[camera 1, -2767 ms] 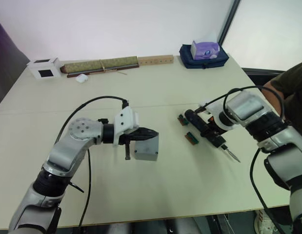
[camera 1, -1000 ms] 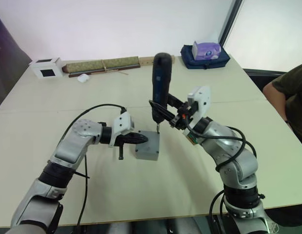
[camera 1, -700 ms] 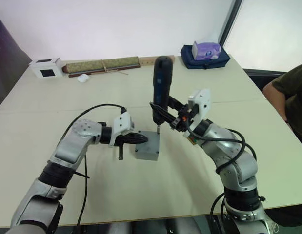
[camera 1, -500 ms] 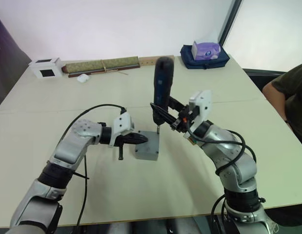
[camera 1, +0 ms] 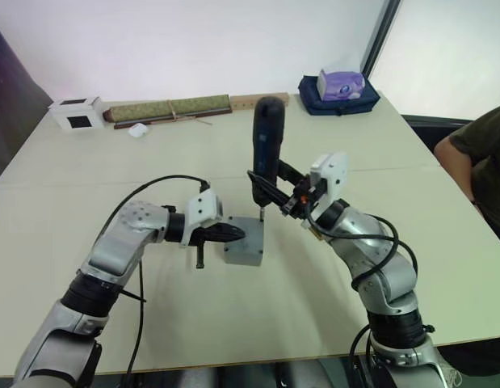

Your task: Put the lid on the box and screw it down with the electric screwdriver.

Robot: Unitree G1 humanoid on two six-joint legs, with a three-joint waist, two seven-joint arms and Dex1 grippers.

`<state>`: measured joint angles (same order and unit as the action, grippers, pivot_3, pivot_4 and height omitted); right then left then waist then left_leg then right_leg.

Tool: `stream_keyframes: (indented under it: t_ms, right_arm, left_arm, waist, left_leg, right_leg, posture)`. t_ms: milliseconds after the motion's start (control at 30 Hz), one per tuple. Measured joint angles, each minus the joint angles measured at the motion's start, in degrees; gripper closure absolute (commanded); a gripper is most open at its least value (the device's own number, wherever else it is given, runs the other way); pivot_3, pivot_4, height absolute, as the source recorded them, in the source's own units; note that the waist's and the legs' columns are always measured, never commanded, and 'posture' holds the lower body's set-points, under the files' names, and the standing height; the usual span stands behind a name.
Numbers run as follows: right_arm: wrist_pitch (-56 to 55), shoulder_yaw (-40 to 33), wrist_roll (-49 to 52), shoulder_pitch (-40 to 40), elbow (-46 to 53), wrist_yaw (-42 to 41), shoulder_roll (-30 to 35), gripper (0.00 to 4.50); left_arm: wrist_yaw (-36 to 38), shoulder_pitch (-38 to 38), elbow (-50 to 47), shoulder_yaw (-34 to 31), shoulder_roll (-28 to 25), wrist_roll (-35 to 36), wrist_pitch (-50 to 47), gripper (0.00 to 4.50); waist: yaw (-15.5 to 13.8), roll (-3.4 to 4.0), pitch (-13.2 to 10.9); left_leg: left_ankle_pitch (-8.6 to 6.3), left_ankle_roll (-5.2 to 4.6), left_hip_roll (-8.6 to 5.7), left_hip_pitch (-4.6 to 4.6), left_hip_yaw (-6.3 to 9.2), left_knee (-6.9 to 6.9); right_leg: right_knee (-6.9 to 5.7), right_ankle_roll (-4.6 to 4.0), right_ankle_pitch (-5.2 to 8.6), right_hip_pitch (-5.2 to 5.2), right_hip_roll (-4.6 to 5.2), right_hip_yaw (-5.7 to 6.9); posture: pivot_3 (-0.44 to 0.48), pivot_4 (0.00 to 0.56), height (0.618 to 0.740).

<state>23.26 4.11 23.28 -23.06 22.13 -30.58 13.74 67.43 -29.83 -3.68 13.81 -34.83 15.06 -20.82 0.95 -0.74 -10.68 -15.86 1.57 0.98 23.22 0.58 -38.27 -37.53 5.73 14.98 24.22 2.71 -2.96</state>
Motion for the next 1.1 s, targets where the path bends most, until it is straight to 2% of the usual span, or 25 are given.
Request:
stream_keyframes:
  t_ms: [200, 367, 533, 900, 1100]
  right_arm:
    - [3.02, 0.15, 1.03, -0.61, 0.86, -0.3, 1.8, 2.99]
    - [9.59, 0.41, 1.96, -1.38, 1.77, 2.1, 3.29, 2.99]
    - [12.67, 0.56, 2.59, -1.54, 2.24, 3.97, 3.35, 2.99]
    - [13.35, 0.58, 2.79, -1.05, 2.31, 5.42, 3.36, 2.99]
    - [13.26, 0.68, 2.68, -0.55, 2.35, 5.4, 3.61, 2.99]
  left_arm:
    - [-0.04, 0.01, 0.14, 0.19, 0.02, -0.11, 0.06, 4.5]
    - [-0.02, -0.19, 0.93, 1.01, 0.18, -0.86, 0.61, 4.5]
    - [-0.05, 0.03, 1.67, 1.3, 0.22, -1.43, 1.43, 4.5]
    - [-0.23, 0.76, 1.75, 1.29, 0.32, -2.03, 1.64, 4.5]
    - [-0.39, 0.99, 1.75, 1.52, 0.32, -2.19, 1.64, 4.5]
  waist:
    - [-0.02, -0.03, 0.09]
    - [0.03, -0.06, 0.39]
    - [-0.03, -0.24, 1.11]
    - [-0.05, -0.23, 1.71]
    - [-0.07, -0.25, 1.73]
  left_leg:
    - [0.0, 0.0, 0.0, -0.12, 0.0, 0.0]
    - [-0.03, -0.04, 0.01, -1.03, 0.0, 0.19]
    - [-0.03, -0.04, 0.01, -1.05, 0.02, 0.19]
    - [-0.03, -0.05, 0.02, -1.1, 0.03, 0.19]
    - [-0.07, -0.08, 0.03, -1.75, -0.01, 0.37]
  right_leg:
    - [0.01, -0.01, 0.0, -0.13, 0.0, 0.0]
    - [0.33, -0.06, 0.05, -1.1, -0.01, 0.01]
    - [0.34, -0.15, 0.11, -1.14, 0.0, 0.02]
    - [0.38, -0.19, 0.14, -1.2, 0.0, 0.02]
    - [0.58, -0.4, 0.4, -1.81, 0.06, 0.02]
  posture:
    - [0.0, 0.15, 0.74]
    - [0.0, 0.15, 0.74]
    - [0.0, 0.15, 0.74]
    - [0.0, 0.15, 0.74]
    - [0.0, 0.15, 0.74]
